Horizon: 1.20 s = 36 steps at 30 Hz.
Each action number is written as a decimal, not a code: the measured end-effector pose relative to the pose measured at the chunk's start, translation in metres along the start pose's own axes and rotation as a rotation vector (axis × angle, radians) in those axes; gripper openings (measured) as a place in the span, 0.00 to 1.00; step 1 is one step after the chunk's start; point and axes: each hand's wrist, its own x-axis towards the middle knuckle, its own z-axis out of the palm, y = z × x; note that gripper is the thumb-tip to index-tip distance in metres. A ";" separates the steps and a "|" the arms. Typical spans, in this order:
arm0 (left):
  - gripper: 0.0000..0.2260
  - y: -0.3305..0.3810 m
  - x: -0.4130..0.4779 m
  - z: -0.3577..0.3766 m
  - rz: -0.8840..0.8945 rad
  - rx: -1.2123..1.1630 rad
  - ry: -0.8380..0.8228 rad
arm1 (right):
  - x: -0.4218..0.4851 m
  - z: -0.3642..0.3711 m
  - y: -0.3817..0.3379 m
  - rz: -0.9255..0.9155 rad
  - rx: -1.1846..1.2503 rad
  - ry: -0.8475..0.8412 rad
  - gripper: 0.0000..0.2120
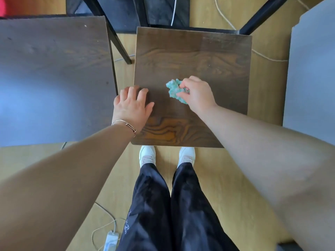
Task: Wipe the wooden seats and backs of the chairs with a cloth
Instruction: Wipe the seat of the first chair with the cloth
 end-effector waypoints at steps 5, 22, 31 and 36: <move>0.22 0.000 -0.036 0.015 0.024 0.010 -0.030 | -0.057 0.025 -0.001 -0.053 0.011 -0.029 0.10; 0.22 0.012 -0.093 0.026 0.010 -0.003 -0.064 | -0.172 0.065 -0.010 -0.159 0.014 -0.207 0.09; 0.22 0.039 -0.008 -0.016 0.030 0.020 0.046 | -0.058 -0.031 0.017 0.039 0.096 0.178 0.10; 0.24 0.068 0.058 -0.040 0.062 0.006 0.099 | 0.038 -0.086 0.038 0.160 0.033 0.294 0.16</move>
